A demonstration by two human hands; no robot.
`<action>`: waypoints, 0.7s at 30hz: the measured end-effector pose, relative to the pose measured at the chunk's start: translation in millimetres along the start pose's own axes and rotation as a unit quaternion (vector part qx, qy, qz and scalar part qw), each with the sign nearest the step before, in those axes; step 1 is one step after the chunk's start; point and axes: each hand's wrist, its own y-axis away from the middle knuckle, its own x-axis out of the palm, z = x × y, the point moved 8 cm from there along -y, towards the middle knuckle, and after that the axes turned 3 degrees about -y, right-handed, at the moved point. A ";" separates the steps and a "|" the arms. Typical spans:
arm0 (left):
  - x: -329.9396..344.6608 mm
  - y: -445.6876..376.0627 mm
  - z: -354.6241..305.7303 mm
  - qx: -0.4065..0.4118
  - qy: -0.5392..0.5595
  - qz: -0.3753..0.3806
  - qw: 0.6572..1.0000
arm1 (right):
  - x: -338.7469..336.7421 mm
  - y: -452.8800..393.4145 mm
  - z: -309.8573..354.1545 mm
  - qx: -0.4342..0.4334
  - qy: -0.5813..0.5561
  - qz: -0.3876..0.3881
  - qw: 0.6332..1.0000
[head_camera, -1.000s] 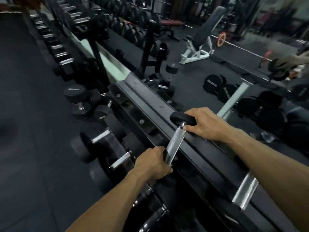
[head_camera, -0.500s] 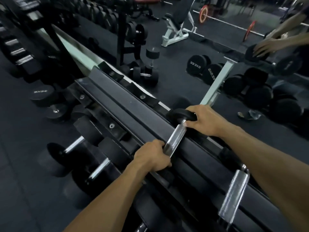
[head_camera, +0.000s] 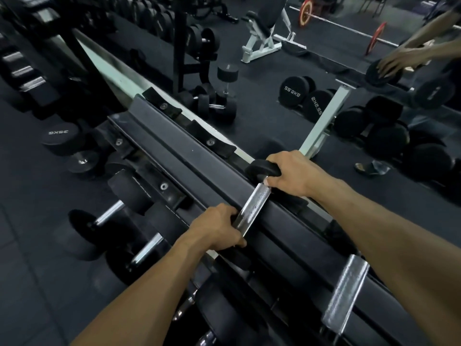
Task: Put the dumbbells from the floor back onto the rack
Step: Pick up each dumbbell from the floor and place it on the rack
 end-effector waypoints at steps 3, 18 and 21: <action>-5.3 8.3 4.5 -0.009 0.020 -0.045 0.999 | 1.8 1.6 0.8 0.013 0.011 0.006 1.000; -44.2 118.9 107.3 -0.076 -0.088 -0.190 0.975 | 30.6 13.8 181.9 -0.164 0.115 0.007 0.980; -47.0 157.3 154.7 -0.113 -0.088 -0.217 0.966 | 64.9 17.4 239.2 -0.211 0.127 0.043 0.968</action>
